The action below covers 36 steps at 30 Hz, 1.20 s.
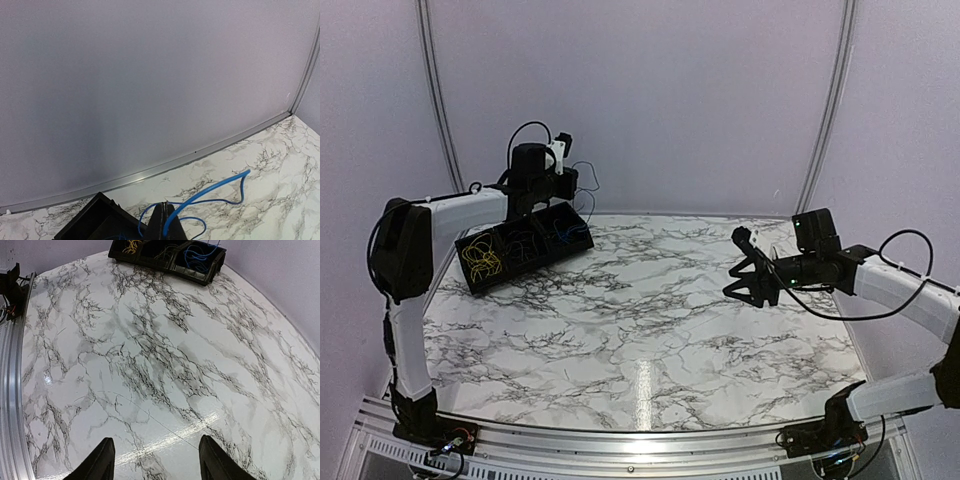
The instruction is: Untangle the cables
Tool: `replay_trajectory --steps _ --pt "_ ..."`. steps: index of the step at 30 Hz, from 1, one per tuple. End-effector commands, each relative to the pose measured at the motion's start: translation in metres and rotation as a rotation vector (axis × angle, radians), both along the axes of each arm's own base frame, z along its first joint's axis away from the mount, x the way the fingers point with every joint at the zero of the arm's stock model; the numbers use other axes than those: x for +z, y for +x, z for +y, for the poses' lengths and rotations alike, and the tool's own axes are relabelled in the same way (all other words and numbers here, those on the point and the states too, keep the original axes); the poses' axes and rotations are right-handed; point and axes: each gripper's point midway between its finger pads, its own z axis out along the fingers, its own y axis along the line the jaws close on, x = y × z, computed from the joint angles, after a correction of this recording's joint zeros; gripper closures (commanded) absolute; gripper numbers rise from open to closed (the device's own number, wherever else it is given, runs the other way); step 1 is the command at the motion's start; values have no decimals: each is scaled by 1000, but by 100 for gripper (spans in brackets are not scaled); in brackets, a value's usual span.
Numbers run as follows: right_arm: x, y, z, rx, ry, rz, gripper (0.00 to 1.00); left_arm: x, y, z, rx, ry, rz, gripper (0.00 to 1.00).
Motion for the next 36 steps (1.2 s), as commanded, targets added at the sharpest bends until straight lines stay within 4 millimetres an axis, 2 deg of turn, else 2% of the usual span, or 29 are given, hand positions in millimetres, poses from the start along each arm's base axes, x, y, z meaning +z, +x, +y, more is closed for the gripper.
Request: replay_trajectory --steps 1,3,6,13,19,25,28,36 --pt "-3 9 -2 -13 -9 -12 43 -4 26 10 -21 -10 -8 100" --pt "-7 10 -2 -14 -16 -4 43 -13 37 21 -3 -22 8 100" --pt "-10 11 -3 -15 -26 -2 43 -24 41 39 12 -22 32 100" --pt "-14 13 -2 -11 -35 6 43 -55 24 65 28 -7 106 100" --pt "-19 12 1 10 -37 40 43 -77 19 82 50 4 155 100" --pt "-21 11 1 15 -40 41 43 -119 26 83 64 41 271 100" --pt "-23 11 0 16 -44 47 43 -132 32 83 69 56 302 100" --pt "-27 12 1 20 -50 63 43 -142 32 86 82 72 326 100"
